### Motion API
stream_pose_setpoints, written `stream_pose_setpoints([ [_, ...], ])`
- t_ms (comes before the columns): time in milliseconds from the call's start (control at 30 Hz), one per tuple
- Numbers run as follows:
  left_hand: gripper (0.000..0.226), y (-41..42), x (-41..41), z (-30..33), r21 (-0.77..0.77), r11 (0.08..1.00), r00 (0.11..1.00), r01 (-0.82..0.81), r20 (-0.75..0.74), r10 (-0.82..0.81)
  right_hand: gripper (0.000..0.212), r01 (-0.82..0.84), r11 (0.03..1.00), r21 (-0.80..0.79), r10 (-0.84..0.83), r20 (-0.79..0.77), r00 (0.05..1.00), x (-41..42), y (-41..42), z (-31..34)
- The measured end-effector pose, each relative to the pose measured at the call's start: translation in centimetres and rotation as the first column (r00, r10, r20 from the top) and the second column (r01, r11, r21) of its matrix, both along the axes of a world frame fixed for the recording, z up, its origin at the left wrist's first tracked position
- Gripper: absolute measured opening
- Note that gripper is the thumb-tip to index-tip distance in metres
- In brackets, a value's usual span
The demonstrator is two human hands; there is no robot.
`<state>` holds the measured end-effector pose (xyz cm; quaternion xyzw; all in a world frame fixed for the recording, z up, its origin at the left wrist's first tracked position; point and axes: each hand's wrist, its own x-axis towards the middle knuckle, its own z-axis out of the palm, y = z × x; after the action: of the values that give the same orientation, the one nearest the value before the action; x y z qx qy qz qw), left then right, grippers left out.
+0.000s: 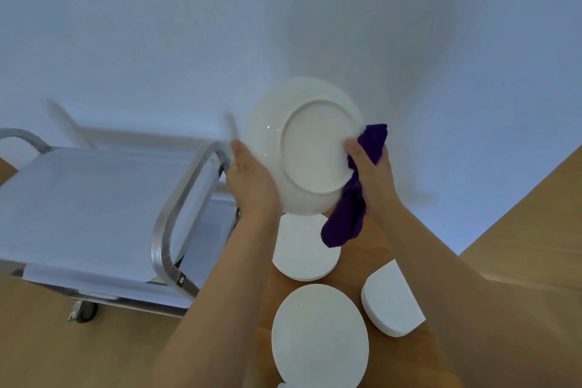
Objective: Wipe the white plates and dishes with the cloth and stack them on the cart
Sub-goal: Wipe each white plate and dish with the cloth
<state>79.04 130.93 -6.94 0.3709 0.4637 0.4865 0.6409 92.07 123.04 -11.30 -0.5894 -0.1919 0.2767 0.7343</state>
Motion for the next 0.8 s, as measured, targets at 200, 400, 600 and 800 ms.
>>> stream_pose_setpoints([
  [200,0.037,-1.5,-0.3,-1.2,-0.084,0.995,0.998,0.058,0.018,-0.056,0.046,-0.045,0.999,0.020,0.048,-0.194,0.980,0.5,-0.8,0.0],
  [400,0.066,1.1,-3.3,-1.6,-0.044,0.678,0.630,0.734,0.419,-0.654,0.026,-0.334,0.933,-0.133,0.331,-0.045,0.943,3.6,-2.7,2.3],
  [600,0.052,2.1,-3.7,-1.7,-0.007,0.562,0.511,0.827,0.427,-0.746,0.027,-0.293,0.922,-0.253,0.297,-0.024,0.955,3.7,-2.6,2.5],
  [800,0.024,0.5,-1.5,-1.2,-0.021,0.730,0.671,0.683,0.412,-0.616,0.024,-0.068,0.964,-0.259,0.016,-0.196,0.980,0.5,-2.2,0.4],
])
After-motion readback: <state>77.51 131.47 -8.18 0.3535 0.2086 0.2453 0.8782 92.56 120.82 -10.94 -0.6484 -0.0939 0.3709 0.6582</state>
